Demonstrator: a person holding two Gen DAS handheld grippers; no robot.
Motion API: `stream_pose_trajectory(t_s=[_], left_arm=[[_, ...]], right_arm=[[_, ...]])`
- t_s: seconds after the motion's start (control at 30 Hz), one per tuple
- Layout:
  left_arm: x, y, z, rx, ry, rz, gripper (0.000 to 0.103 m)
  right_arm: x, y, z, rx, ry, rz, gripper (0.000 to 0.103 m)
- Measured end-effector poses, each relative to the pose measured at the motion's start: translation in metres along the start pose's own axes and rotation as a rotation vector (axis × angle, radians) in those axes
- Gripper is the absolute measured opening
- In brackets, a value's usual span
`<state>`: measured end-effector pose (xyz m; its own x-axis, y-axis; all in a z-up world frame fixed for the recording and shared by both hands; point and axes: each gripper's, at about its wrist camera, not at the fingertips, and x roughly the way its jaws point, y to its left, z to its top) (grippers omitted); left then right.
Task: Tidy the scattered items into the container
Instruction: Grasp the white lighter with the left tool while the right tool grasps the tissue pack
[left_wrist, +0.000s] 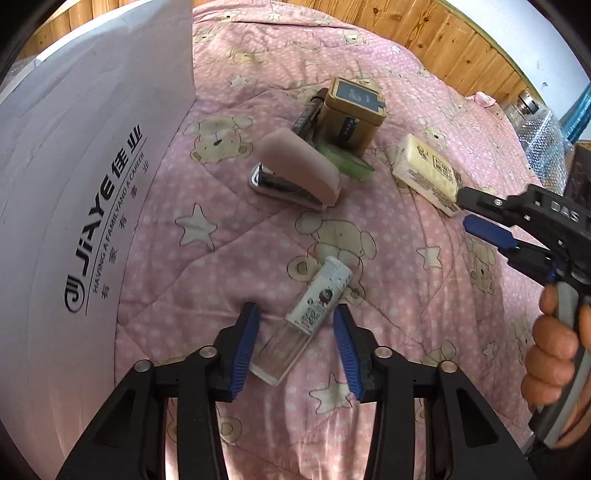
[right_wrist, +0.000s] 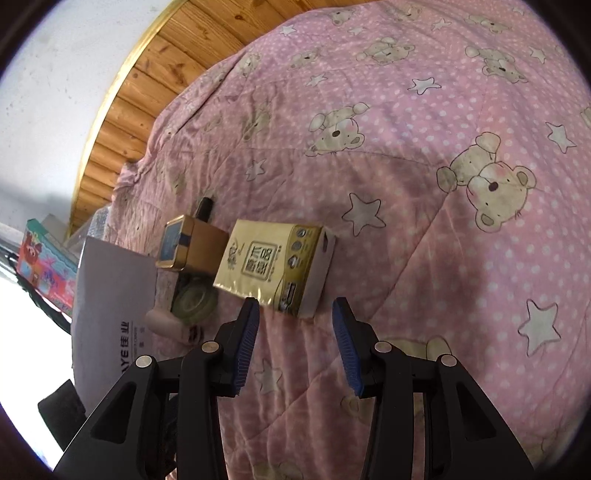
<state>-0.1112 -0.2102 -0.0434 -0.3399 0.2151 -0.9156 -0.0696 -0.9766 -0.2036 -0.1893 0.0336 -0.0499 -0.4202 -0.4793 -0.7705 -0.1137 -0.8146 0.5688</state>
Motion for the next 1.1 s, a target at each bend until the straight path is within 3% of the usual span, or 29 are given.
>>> stream_pose_trajectory(t_s=[0.13, 0.33, 0.43, 0.7, 0.83, 1.1], left_arm=[[0.000, 0.002, 0.003, 0.015, -0.010, -0.004, 0.028], [0.001, 0.003, 0.008, 0.017, -0.002, -0.018, 0.027], [0.001, 0.006, 0.010, 0.002, 0.002, -0.036, 0.027], [0.002, 0.008, 0.010, -0.005, -0.012, -0.057, 0.027], [0.006, 0.006, 0.015, -0.010, -0.013, -0.068, 0.027], [0.008, 0.006, 0.018, -0.013, -0.017, -0.071, 0.020]], right_arm=[[0.014, 0.005, 0.014, -0.029, -0.008, 0.020, 0.045], [0.018, 0.031, 0.027, -0.156, -0.040, -0.020, 0.046], [0.022, 0.038, 0.031, -0.225, -0.046, -0.064, 0.053], [0.042, 0.027, 0.058, -0.133, -0.021, 0.007, 0.057], [0.042, 0.046, 0.057, -0.197, -0.017, 0.020, 0.030], [0.013, 0.071, 0.039, -0.292, -0.094, 0.018, 0.021]])
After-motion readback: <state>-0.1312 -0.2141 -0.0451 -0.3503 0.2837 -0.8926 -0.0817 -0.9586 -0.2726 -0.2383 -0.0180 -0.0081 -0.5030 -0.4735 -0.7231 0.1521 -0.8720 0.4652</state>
